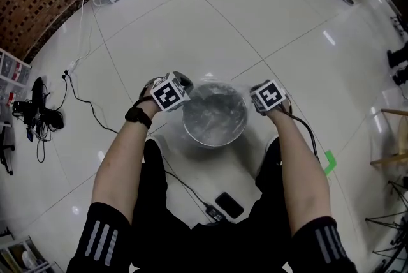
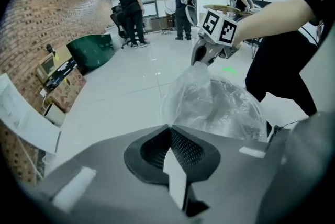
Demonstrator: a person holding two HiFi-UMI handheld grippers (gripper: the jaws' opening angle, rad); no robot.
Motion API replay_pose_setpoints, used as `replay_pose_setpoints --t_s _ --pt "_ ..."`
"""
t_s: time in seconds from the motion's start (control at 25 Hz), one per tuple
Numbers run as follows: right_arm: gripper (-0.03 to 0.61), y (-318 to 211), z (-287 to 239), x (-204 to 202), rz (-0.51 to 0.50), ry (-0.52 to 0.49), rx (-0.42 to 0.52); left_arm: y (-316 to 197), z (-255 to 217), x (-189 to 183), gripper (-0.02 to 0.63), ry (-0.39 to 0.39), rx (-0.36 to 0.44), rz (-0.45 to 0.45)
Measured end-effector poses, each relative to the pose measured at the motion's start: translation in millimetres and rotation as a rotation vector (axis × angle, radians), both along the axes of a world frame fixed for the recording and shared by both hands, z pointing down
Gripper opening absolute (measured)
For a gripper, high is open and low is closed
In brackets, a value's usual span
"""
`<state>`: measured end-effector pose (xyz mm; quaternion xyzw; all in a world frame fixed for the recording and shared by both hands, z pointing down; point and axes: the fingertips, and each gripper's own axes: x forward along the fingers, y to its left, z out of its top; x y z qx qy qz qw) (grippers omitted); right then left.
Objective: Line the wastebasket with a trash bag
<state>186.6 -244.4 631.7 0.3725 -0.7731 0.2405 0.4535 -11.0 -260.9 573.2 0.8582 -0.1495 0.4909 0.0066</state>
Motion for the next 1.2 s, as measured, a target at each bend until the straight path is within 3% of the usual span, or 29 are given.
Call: replay_pose_setpoints --t_s 0.2,0.44,0.56,0.72,0.88,1.04,1.2 --pt "0.008 -28 2 -6 -0.016 -0.011 0.115 -35 19 -25 0.002 0.014 0.009 -0.125" --pt "0.008 -34 34 -3 -0.020 0.005 0.097 -55 54 -28 0.002 -0.026 0.020 -0.158" --pt "0.008 -29 52 -1 -0.027 0.014 0.040 -58 72 -28 0.002 -0.057 -0.029 -0.155" --pt "0.009 -10 71 1 -0.061 0.054 -0.040 -36 108 -30 0.003 -0.069 -0.201 -0.147" --pt "0.009 10 94 -1 -0.101 0.025 -0.120 -12 134 -28 0.005 -0.082 -0.301 -0.122" --pt "0.013 20 95 -3 -0.119 0.005 -0.146 -5 138 -34 0.033 -0.097 -0.305 -0.122" --pt "0.083 15 85 2 -0.063 -0.057 -0.125 -17 123 -44 0.100 -0.076 -0.250 -0.160"
